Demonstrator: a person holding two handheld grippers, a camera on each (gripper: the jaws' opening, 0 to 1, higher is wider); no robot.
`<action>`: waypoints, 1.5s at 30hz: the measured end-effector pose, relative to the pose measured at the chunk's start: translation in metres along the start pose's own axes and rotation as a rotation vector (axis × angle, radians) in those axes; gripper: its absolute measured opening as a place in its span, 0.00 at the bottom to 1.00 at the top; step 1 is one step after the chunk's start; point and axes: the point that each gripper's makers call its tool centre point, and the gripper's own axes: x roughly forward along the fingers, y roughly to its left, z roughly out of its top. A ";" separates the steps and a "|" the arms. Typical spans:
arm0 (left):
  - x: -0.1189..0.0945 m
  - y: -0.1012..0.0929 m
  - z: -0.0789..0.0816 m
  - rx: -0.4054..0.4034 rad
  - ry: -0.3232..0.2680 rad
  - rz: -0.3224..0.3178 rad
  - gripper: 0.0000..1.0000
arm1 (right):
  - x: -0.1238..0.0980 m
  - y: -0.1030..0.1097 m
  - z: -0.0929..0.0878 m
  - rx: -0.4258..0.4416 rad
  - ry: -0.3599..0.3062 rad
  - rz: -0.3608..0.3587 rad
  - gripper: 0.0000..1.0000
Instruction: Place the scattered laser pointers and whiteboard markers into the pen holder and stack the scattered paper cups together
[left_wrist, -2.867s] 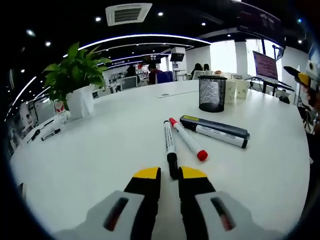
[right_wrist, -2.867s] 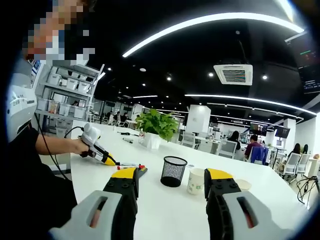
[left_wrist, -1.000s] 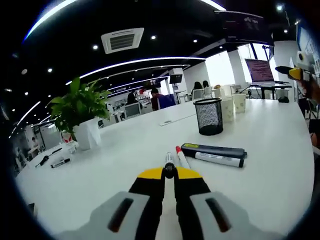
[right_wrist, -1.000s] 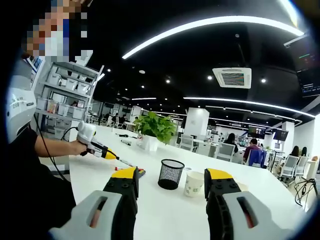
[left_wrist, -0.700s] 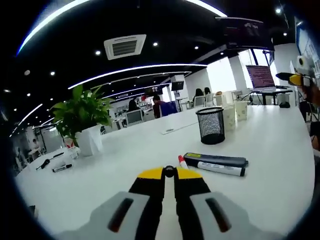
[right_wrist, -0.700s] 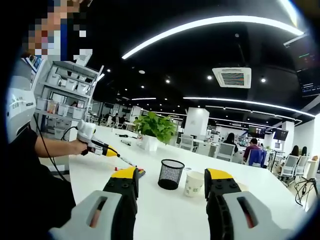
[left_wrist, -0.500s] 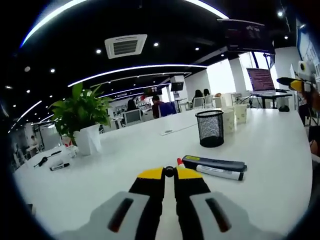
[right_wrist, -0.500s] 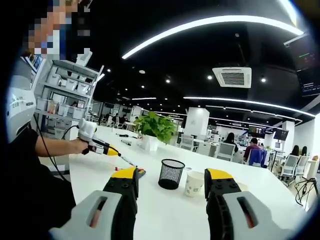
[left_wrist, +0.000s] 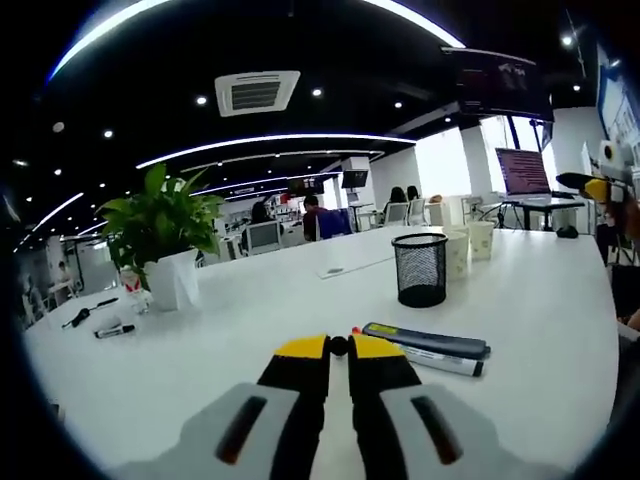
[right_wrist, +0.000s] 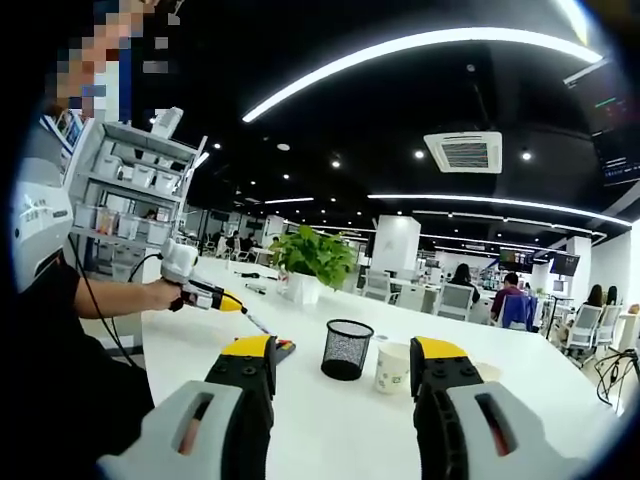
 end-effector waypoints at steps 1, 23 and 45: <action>0.000 0.000 0.000 0.000 -0.001 0.000 0.10 | 0.000 0.000 0.000 0.000 0.000 0.000 0.56; 0.002 0.004 0.027 -0.042 -0.056 -0.009 0.10 | 0.001 0.000 -0.002 0.002 0.003 0.001 0.56; 0.001 0.006 0.060 -0.083 -0.098 -0.043 0.10 | 0.006 0.019 -0.014 0.012 0.067 0.078 0.54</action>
